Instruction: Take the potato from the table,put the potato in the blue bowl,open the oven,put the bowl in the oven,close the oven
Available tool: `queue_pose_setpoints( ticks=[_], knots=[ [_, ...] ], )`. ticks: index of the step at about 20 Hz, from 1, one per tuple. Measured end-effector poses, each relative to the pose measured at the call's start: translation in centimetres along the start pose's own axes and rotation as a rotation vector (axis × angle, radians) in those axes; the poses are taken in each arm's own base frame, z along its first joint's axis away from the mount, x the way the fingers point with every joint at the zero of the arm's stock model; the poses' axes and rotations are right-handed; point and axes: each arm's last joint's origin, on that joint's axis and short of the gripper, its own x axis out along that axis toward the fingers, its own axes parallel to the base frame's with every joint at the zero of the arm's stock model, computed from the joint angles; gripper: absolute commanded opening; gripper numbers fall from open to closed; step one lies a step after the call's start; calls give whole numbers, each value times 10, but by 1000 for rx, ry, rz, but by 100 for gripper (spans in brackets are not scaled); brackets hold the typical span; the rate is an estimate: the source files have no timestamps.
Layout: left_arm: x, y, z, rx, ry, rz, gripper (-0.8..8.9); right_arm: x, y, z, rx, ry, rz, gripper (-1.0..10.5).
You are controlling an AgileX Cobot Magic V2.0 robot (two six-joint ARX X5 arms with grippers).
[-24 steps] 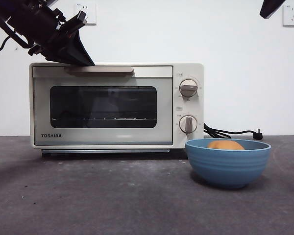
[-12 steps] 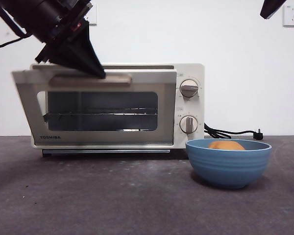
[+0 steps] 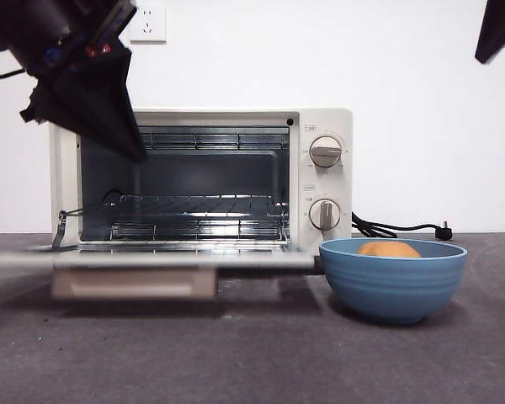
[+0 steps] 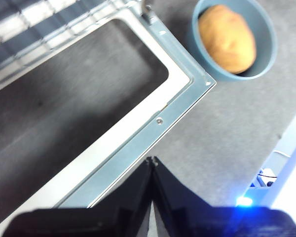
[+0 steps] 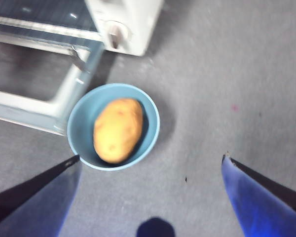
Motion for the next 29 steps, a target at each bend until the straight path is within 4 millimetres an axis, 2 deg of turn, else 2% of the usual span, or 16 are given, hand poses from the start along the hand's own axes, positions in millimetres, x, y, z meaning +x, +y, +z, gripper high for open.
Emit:
queue_pose_setpoints(
  ticks=[3, 5, 10, 12, 14, 19, 22, 26, 29],
  knots=[
    [-18, -8, 1, 33, -72, 6, -8, 11, -5, 3, 42, 45, 32, 471],
    [-38, -17, 0, 64, -150, 18, -8, 22, -9, 6, 69, 85, 38, 469],
    [-101, -41, -16, 119, -374, 141, -8, 66, -17, 16, 124, 188, 58, 458],
    [-122, -50, -26, 123, -439, 180, -8, 87, -19, 17, 138, 232, 77, 386],
    [-133, -55, -37, 120, -448, 187, -8, 105, -20, 18, 144, 266, 77, 374],
    [-141, -61, -59, 88, -363, 181, -8, 146, -22, 12, 153, 356, 64, 367],
    [-141, -61, -65, 72, -314, 178, -8, 163, -23, 10, 145, 365, 65, 206],
    [-140, -61, -67, 65, -294, 177, -8, 175, -23, 8, 138, 377, 74, 177],
    [-140, -61, -67, 65, -294, 177, -8, 179, -23, 7, 133, 387, 89, -21]
  ],
)
